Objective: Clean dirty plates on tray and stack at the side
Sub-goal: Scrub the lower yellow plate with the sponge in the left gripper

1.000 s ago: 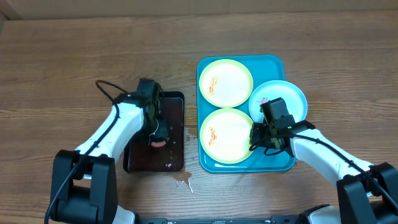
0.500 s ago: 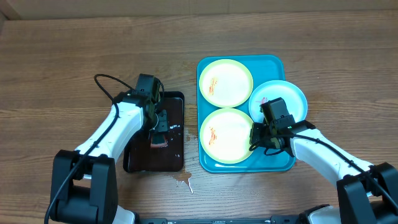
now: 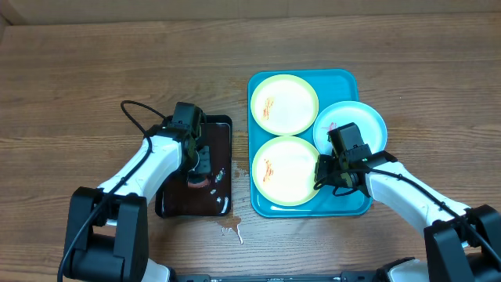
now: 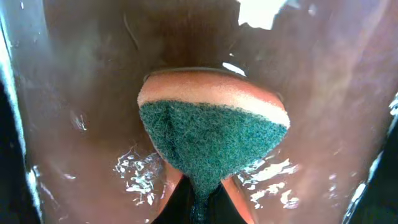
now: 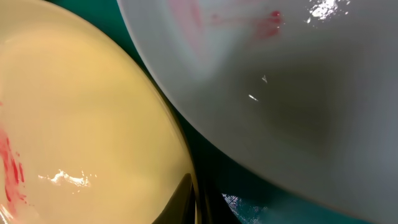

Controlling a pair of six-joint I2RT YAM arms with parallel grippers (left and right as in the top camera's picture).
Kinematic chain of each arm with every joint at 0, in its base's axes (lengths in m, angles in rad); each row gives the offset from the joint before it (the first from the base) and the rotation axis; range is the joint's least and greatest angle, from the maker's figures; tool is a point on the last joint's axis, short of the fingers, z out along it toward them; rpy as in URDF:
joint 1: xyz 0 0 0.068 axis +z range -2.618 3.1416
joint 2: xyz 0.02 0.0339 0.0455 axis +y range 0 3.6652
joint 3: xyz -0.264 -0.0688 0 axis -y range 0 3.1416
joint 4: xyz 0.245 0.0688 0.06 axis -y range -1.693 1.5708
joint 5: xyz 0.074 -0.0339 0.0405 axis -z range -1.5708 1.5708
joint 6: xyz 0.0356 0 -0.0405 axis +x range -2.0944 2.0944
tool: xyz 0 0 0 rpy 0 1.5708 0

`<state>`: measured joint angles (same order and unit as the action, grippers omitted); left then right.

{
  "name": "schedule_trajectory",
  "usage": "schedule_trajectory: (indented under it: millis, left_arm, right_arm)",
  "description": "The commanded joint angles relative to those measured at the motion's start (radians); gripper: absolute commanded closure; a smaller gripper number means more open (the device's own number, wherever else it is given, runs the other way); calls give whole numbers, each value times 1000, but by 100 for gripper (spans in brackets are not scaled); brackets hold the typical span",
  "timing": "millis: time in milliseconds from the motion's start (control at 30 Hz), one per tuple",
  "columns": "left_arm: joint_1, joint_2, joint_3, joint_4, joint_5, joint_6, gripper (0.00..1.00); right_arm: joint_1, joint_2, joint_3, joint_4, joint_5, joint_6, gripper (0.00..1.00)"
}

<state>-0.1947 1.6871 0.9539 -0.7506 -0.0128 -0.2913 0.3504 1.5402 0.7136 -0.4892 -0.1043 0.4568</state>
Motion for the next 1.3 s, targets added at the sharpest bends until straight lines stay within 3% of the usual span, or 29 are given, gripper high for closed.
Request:
schedule_trajectory:
  millis: [0, 367, 633, 833, 1067, 1267]
  left_arm:
    - [0, -8, 62, -56, -14, 27, 96]
    - [-25, -17, 459, -398, -30, 45, 96]
    - [-37, -6, 396, -356, -88, 41, 96]
    - [-58, -7, 430, -381, 49, 71, 96]
    - [-238, -7, 552, -339, 164, 60, 96]
    - [-397, 61, 535, -178, 185, -90, 96]
  right_arm:
    - [2, 12, -5, -21, 32, 8, 96]
    - [2, 12, -5, -21, 6, 7, 96]
    - [2, 12, -5, -21, 6, 7, 96]
    - [2, 12, -5, -21, 6, 7, 96]
    - [2, 12, -5, -21, 6, 7, 96]
    - [2, 12, -5, -21, 6, 8, 96]
